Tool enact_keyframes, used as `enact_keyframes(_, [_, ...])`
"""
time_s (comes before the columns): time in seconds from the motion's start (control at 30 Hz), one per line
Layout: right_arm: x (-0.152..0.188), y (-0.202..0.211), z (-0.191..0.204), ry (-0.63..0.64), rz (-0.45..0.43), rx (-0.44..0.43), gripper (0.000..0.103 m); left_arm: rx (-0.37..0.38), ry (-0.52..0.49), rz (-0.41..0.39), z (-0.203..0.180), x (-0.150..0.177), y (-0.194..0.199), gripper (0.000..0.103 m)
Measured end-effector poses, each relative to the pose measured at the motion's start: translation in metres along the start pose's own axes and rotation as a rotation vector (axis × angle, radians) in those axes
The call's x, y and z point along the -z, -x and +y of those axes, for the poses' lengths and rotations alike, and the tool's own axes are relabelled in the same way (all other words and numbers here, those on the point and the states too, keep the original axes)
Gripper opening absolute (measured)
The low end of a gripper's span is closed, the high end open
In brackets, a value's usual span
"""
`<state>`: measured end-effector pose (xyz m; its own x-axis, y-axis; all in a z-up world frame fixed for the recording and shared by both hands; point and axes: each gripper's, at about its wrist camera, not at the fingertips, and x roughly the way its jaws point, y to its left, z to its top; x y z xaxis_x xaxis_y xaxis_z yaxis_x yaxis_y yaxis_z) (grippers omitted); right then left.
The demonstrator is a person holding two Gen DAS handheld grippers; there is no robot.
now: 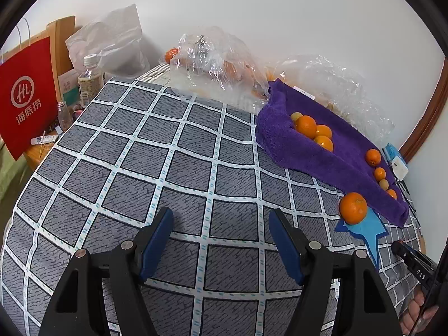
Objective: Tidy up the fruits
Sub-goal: 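Grasp a small red fruit with the right gripper while the left gripper grasps a large orange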
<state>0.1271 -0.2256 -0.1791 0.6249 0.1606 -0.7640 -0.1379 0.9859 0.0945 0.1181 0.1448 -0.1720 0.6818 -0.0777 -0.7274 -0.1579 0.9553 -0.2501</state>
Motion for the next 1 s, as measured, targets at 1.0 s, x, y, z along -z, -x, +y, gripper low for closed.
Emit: enact_keyframes(1.0, [0.004,0.005,-0.021,-0.117,-0.046,0.007,0.024,0.067,-0.319,0.087,-0.167,0.003,-0.043,0.062])
